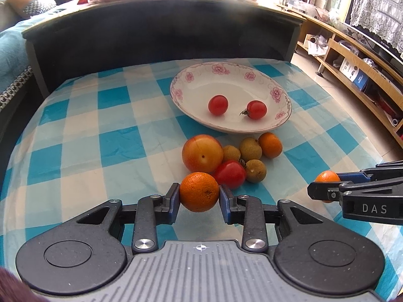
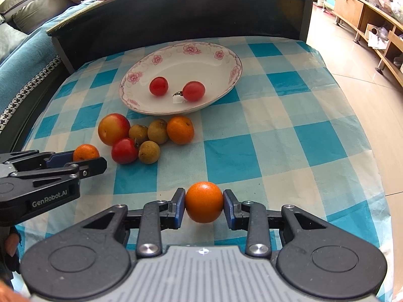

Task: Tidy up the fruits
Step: 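Lift both held oranges and carry them toward the white bowl, then lower both oranges into the white bowl and open both grippers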

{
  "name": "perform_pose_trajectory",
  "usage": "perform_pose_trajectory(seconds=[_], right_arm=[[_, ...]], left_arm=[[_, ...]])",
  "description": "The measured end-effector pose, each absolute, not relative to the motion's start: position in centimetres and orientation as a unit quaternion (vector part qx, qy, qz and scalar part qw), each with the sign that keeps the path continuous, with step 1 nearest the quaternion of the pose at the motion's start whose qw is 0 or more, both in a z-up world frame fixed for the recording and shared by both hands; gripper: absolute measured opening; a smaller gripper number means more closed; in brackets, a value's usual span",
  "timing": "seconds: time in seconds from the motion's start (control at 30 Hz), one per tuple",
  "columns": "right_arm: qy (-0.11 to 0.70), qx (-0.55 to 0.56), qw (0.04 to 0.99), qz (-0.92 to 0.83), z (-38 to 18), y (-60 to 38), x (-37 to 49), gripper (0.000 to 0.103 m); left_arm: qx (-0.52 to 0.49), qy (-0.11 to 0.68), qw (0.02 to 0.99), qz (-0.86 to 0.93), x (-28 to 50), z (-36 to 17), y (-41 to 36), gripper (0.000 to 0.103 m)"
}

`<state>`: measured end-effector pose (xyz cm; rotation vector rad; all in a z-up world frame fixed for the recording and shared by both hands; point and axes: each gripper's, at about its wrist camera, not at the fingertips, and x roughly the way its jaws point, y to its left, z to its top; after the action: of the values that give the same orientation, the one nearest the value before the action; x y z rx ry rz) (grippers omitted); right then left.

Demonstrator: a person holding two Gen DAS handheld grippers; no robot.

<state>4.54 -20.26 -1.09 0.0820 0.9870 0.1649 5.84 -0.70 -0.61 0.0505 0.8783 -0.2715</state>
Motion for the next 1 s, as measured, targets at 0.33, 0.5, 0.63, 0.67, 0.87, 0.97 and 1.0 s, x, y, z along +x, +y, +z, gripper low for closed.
perform_pose_trajectory(seconds=[0.33,0.5,0.63,0.67,0.87,0.97,1.0], right_arm=[[0.447,0.052,0.889,0.086,1.1,-19.6,5.8,0.036],[0.439,0.051,0.892,0.092,1.7,-19.3,6.7,0.036],[0.434,0.052,0.895,0.092,2.2,-19.2,7.7,0.036],[0.433,0.052,0.895,0.092,2.3,-19.1,8.0,0.036],[0.426,0.052,0.898,0.094,3.1,-18.9,9.7,0.036],[0.428,0.049,0.898,0.09,3.0,-19.0,10.7,0.036],[0.43,0.048,0.897,0.089,2.8,-19.0,11.0,0.036]], left_arm=[[0.025,0.413,0.901,-0.131,6.5,0.5,-0.9,0.041],[0.029,0.409,0.903,-0.133,7.2,1.0,-1.3,0.041],[0.04,0.402,0.905,-0.134,8.0,1.6,-1.9,0.041],[0.042,0.4,0.906,-0.135,8.2,1.8,-1.9,0.041],[0.047,0.394,0.908,-0.136,9.9,2.2,-2.3,0.041],[0.047,0.396,0.907,-0.135,10.7,2.0,-2.4,0.041],[0.048,0.397,0.907,-0.135,11.0,1.9,-2.4,0.041]])
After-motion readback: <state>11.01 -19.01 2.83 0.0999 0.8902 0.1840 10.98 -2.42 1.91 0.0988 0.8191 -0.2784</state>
